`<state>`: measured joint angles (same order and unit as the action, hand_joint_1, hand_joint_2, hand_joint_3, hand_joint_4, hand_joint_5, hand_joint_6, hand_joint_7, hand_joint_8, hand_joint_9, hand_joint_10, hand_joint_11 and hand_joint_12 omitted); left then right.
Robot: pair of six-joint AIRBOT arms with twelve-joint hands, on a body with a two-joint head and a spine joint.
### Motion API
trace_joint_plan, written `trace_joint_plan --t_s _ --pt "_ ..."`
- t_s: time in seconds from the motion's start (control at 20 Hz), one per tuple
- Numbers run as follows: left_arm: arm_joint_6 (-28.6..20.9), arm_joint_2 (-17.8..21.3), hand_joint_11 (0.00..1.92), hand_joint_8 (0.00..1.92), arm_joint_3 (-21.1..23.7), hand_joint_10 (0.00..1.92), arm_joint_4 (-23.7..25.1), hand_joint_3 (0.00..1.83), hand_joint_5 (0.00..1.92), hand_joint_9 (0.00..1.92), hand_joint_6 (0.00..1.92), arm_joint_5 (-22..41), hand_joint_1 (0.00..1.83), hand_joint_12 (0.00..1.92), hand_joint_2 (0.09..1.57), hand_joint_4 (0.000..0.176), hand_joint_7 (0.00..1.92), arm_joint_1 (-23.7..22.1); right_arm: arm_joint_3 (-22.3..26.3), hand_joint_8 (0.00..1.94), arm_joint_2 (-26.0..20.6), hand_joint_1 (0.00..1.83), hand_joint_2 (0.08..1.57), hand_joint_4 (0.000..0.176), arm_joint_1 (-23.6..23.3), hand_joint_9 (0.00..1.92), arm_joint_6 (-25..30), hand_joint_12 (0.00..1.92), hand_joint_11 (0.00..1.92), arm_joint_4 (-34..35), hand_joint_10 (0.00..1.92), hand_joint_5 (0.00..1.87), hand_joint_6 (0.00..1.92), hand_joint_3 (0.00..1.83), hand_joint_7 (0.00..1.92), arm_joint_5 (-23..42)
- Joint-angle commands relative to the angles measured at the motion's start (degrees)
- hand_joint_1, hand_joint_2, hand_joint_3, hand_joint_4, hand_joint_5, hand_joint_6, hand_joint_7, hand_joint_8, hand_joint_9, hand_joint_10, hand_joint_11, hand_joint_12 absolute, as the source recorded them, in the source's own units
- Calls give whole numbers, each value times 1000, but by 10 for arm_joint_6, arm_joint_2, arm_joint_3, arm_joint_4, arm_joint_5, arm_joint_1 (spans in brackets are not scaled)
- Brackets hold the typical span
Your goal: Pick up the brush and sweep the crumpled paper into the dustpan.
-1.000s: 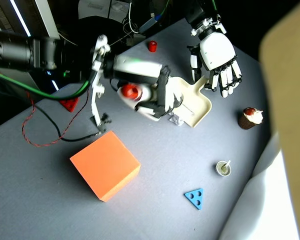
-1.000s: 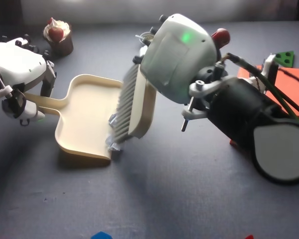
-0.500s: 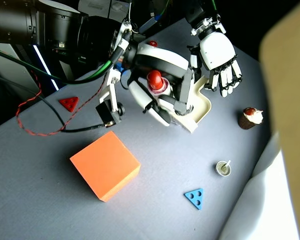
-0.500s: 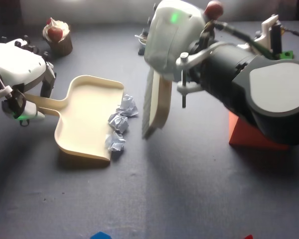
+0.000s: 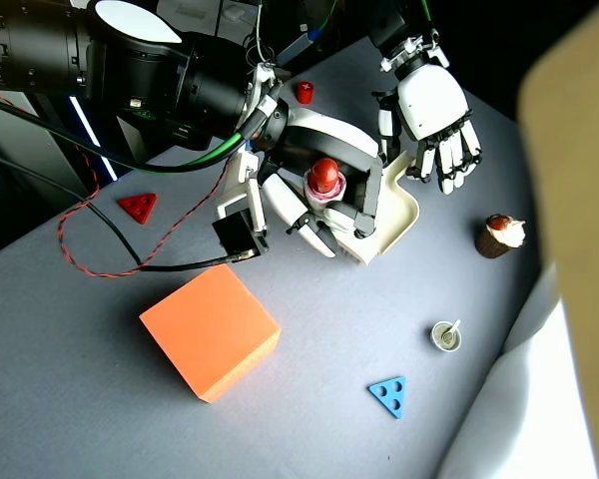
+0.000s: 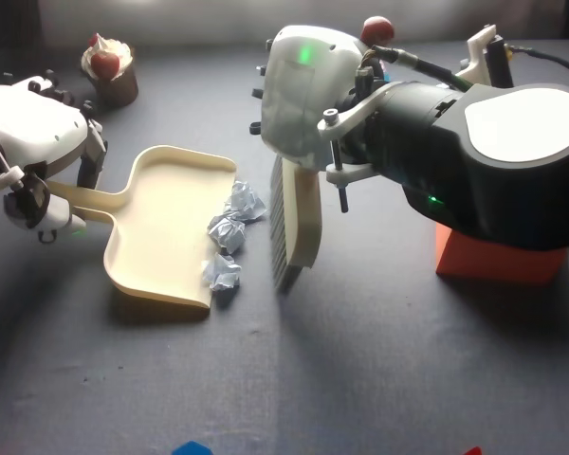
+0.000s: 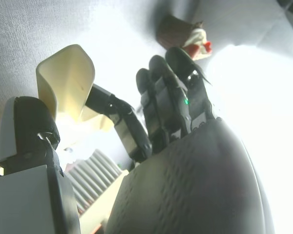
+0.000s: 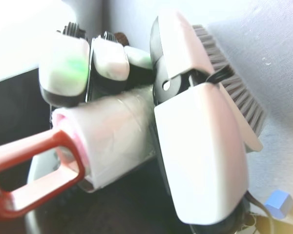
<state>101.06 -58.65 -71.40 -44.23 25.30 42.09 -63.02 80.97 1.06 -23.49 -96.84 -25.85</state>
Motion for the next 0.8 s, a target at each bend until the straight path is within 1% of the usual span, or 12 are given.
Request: trace_joint_plan --t_s 0.0,0.05,0.1,0.15,0.25,0.3,0.4,0.45,0.5,0.65,0.7,0.75 --pt "4 2 0 0 1 1 12 2 928 377 1062 57 1052 935 1143 32 448 -3 -2 1941 0 1271 1190 0 -3 1254 -8 1921 1436 -32 1921 796 1921 0 1056 -9" --pt "4 2 0 1 1 1 12 1 929 376 1061 57 1053 922 1144 30 445 -3 -6 1941 6 1271 1185 0 0 1272 -1 1921 1452 -38 1921 792 1921 0 1074 -9" --pt "4 2 0 0 1 1 12 1 922 372 1070 58 1037 917 1146 61 443 -3 -10 1941 12 1266 1196 0 4 1273 17 1921 1437 -57 1921 726 1636 2 1057 -8" --pt "4 2 0 0 1 1 12 2 913 372 1085 58 1031 928 1150 68 443 -3 -14 1941 20 1140 1218 0 9 1280 38 1921 1441 -81 1921 767 1399 1 1057 -7" --pt "4 2 0 1 1 2 12 0 911 373 1089 59 1040 910 1153 43 438 -3 -21 1941 33 1287 1188 0 15 1276 69 1921 1442 -108 1921 731 1860 0 1055 -7" --pt "4 2 0 2 1 3 12 0 918 378 1078 59 1051 898 1150 25 444 -3 -24 1941 39 1287 1189 0 19 1272 100 1921 1441 -139 1921 739 1909 0 1047 -14" --pt "4 2 0 1 1 3 11 0 915 380 1085 59 1043 949 1151 41 437 -3 -30 1941 49 1297 1188 0 23 1266 140 1921 1443 -185 1921 778 1856 0 1052 -37" --pt "3 2 0 2 1 4 11 2 901 387 1108 59 1028 978 1157 65 441 -3 -33 1941 53 1292 1187 0 26 1274 182 1921 1457 -222 1921 778 1856 0 1063 -49" --pt "3 2 0 2 0 6 11 1 900 396 1111 60 1031 1000 1158 55 442 -3 -34 1941 54 1292 1190 0 32 1271 244 1921 1452 -270 1921 815 1908 0 1063 -63" --pt "3 2 0 6 0 7 10 0 926 407 1069 61 1049 1011 1147 36 463 -3 -33 1941 56 1293 1192 0 46 1253 338 1921 1436 -358 1921 814 1921 0 1053 -99" --pt "3 2 0 3 0 5 9 0 916 392 1083 61 1033 965 1150 66 455 -4 -32 1941 57 1302 1179 0 48 1271 357 1921 1450 -367 1921 791 1921 0 1068 -112" --pt "3 2 0 0 0 1 9 2 897 379 1112 62 1022 938 1158 75 446 -4 -30 1941 57 1297 1182 0 49 1270 375 1921 1451 -372 1921 789 1921 1 1067 -121"
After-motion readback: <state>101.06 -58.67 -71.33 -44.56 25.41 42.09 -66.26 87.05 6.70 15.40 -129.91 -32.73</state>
